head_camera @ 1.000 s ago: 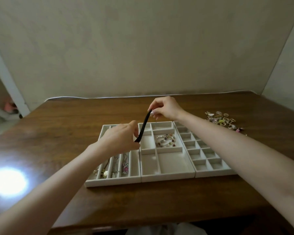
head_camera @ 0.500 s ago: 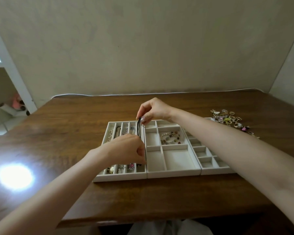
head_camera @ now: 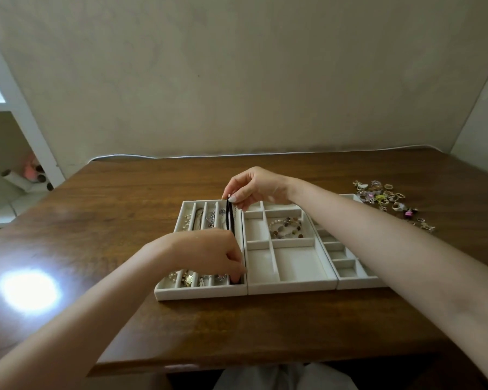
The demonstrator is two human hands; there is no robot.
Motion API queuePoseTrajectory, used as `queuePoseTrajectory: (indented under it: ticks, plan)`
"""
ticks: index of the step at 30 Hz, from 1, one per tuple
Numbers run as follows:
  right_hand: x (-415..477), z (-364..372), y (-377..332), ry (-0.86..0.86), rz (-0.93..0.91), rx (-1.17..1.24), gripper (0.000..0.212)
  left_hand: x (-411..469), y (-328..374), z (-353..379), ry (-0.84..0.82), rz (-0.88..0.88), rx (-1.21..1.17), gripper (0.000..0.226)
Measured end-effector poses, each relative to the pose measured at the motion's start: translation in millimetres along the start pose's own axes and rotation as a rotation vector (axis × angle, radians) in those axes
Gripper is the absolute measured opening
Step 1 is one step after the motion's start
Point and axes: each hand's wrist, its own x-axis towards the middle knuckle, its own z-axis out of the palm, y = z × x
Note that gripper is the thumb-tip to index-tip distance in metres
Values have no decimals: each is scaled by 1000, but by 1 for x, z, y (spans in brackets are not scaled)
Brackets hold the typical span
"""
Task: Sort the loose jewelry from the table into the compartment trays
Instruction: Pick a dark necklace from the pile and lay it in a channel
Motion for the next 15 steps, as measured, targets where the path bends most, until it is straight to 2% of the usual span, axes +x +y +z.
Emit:
queuePoseTrajectory:
  ticks: [3, 9, 15]
  plan:
    - [4, 0, 5, 93, 7, -97, 18, 1, 0, 0, -17, -4, -16, 28]
    - [10, 6, 19, 308, -16, -503, 28, 2, 0, 1, -9, -8, 20, 28]
    - [19, 20, 27, 455, -120, -616, 37, 2, -1, -3, 37, -20, 46, 29]
